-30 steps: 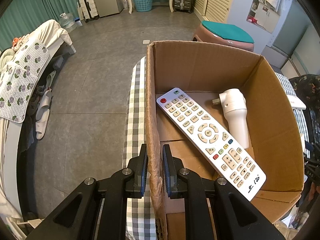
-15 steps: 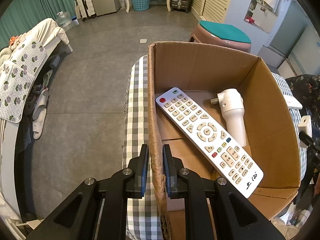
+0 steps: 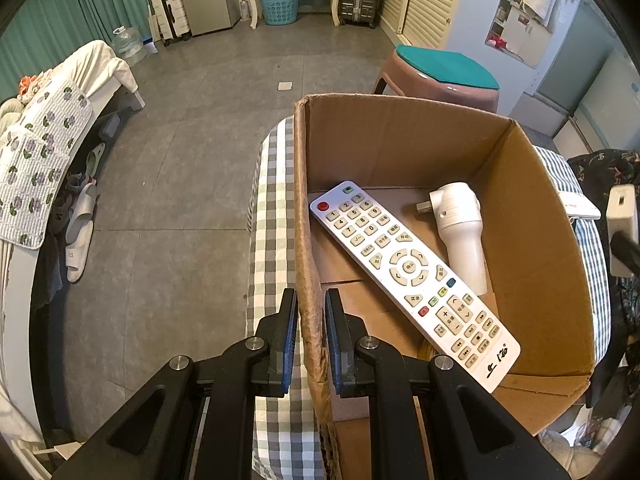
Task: Organize rigid objects
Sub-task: 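Carry the white charger into the box and open the right gripper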
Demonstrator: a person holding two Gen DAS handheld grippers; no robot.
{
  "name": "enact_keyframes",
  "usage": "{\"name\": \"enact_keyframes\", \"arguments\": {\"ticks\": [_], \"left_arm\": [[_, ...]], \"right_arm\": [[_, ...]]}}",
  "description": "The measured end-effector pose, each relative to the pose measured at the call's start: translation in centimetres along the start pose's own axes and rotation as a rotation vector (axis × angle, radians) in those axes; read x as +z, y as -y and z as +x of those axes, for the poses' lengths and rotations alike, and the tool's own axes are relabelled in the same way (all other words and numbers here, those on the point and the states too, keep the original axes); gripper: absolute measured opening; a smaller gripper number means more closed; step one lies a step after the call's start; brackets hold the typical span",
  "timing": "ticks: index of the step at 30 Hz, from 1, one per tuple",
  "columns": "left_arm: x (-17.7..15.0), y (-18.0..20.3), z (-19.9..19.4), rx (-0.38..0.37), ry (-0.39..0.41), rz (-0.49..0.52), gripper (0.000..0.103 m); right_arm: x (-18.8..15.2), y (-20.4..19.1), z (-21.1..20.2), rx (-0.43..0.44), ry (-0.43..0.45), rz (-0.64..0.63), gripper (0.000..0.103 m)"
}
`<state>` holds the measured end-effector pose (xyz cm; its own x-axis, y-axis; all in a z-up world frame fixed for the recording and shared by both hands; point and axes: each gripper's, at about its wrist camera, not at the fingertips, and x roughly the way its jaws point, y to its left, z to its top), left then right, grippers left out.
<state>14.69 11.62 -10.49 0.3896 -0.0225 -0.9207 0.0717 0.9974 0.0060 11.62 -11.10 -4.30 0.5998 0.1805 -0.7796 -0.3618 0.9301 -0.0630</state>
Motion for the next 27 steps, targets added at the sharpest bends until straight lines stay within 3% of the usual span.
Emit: {"name": "enact_keyframes", "arguments": {"ticks": [11,27], "left_arm": [[0.2,-0.1,-0.3,-0.007,0.002,0.003,0.014],[0.8,-1.4,-0.2,-0.070,-0.023,-0.038,0.014]], "right_arm": [[3.2,-5.0,-0.2,0.080,0.059,-0.088,0.052],[3.1,-8.7,5.8,0.126,-0.045,-0.145,0.052]]}}
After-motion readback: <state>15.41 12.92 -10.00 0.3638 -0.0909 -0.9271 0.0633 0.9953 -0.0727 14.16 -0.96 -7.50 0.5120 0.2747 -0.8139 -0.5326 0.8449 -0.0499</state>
